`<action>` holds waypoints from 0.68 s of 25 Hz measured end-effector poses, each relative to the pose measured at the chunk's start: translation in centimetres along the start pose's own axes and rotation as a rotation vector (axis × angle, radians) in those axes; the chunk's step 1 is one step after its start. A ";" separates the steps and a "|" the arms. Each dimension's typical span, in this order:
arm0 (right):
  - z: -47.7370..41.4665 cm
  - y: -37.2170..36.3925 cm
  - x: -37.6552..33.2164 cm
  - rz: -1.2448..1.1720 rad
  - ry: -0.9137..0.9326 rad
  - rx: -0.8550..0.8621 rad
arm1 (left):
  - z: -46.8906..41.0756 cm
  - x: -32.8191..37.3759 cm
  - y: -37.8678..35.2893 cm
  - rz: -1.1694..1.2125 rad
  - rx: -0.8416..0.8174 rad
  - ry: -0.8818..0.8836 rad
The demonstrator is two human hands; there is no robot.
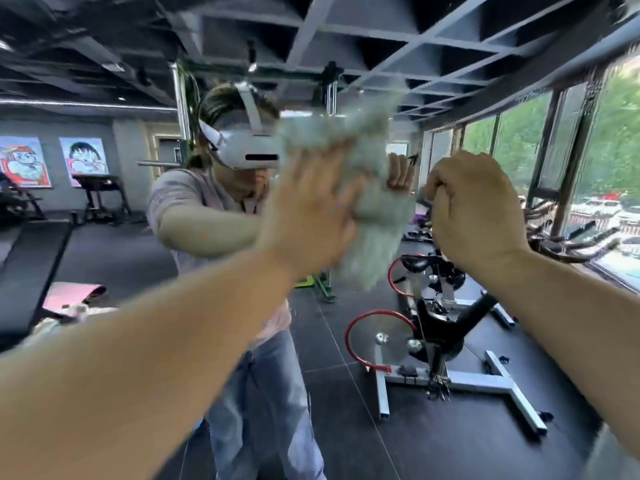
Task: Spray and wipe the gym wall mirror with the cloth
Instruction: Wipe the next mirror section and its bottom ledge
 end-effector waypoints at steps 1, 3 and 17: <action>0.1 -0.1 0.0 -0.002 -0.006 -0.002 | 4.0 2.8 -0.4 0.020 -0.031 -0.193; 0.3 -0.6 -0.2 -0.016 -0.008 -0.012 | 10.3 1.4 -0.2 0.089 -0.116 -0.340; -5.1 -0.8 -6.3 -0.176 0.044 0.110 | 4.6 -9.5 1.8 0.037 -0.068 -0.184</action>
Point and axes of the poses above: each hand's wrist, its own z-axis away from the middle knuckle, its own y-axis out of the back of the hand, x = y × z, the point moved 6 cm from there along -z, towards the middle knuckle, and after that the axes turned 12 degrees about -z, right-handed, at the moved point
